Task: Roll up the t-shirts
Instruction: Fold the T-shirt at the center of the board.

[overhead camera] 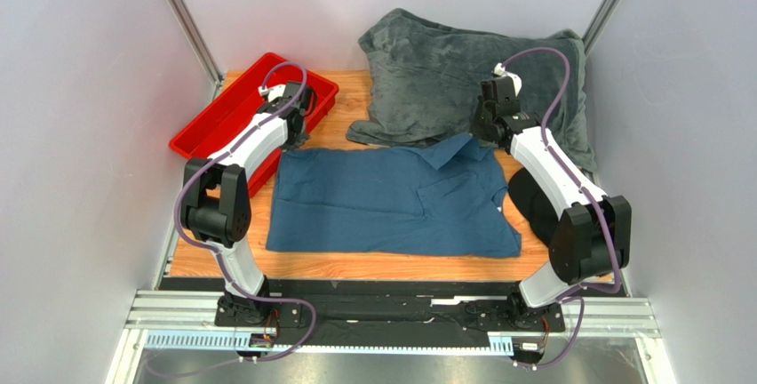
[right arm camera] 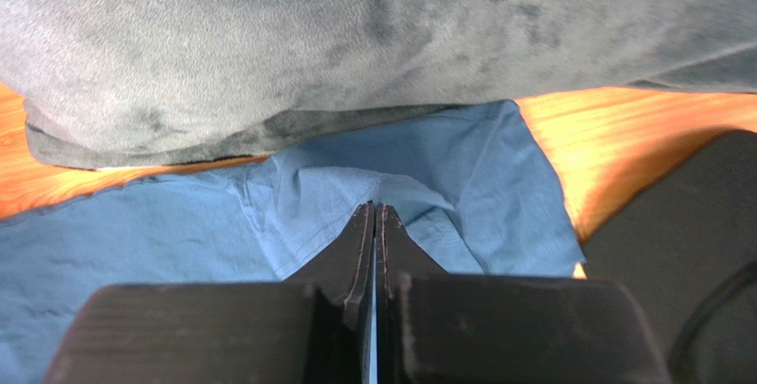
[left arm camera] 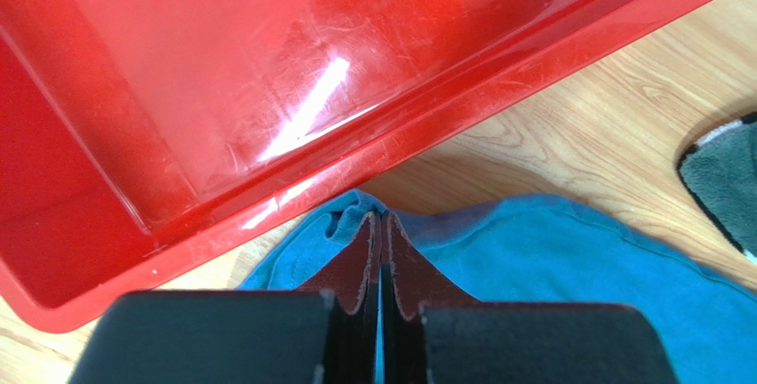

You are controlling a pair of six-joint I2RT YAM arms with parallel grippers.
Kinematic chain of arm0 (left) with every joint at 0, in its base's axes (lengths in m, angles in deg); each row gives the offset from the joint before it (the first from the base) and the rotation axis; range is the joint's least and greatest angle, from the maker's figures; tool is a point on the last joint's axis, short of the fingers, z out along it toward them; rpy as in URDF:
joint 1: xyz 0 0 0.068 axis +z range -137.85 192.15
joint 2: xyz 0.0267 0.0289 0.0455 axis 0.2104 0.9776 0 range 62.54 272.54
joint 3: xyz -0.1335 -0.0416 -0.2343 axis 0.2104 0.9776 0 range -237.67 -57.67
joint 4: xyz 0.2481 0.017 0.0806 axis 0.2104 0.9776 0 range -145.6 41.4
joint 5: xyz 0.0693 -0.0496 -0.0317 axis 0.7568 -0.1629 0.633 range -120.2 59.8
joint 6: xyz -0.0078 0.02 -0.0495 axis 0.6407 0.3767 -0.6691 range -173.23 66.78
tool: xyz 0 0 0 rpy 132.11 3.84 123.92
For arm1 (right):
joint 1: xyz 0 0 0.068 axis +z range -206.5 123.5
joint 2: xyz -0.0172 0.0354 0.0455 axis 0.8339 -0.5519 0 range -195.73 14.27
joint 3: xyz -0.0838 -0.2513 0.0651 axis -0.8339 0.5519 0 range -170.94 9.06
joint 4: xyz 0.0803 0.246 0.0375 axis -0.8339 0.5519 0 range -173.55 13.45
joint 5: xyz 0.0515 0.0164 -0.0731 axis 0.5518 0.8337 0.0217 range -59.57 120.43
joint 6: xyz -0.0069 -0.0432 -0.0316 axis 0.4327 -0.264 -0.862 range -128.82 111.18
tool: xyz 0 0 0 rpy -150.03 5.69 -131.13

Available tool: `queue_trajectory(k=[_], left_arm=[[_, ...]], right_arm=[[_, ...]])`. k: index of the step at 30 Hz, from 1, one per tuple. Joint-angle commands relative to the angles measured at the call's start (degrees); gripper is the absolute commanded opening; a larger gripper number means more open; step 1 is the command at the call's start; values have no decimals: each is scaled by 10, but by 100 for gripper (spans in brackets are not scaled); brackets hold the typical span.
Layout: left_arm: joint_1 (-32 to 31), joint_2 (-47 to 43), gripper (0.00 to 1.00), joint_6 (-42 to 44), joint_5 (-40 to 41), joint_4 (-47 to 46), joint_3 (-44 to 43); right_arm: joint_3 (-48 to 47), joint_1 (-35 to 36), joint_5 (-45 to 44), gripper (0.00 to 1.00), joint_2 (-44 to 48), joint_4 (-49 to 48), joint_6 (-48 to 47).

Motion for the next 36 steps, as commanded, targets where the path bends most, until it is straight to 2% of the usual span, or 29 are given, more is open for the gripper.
queue_trajectory(k=[1,8,20,36], left_arm=[[7,-39,0,19,-3,0,-19],[15,-60,0,34,-15,-4,3],[21,-98,0,27,-38,-19,69],[38,-168,0,20,-44,-28,151]], right_arm=[[-29,3,-15,0,41,31,-11],[-2,6,-23,0,103,80,0],[136,20,3,0,228,122,41],[186,25,17,0,321,195,48]])
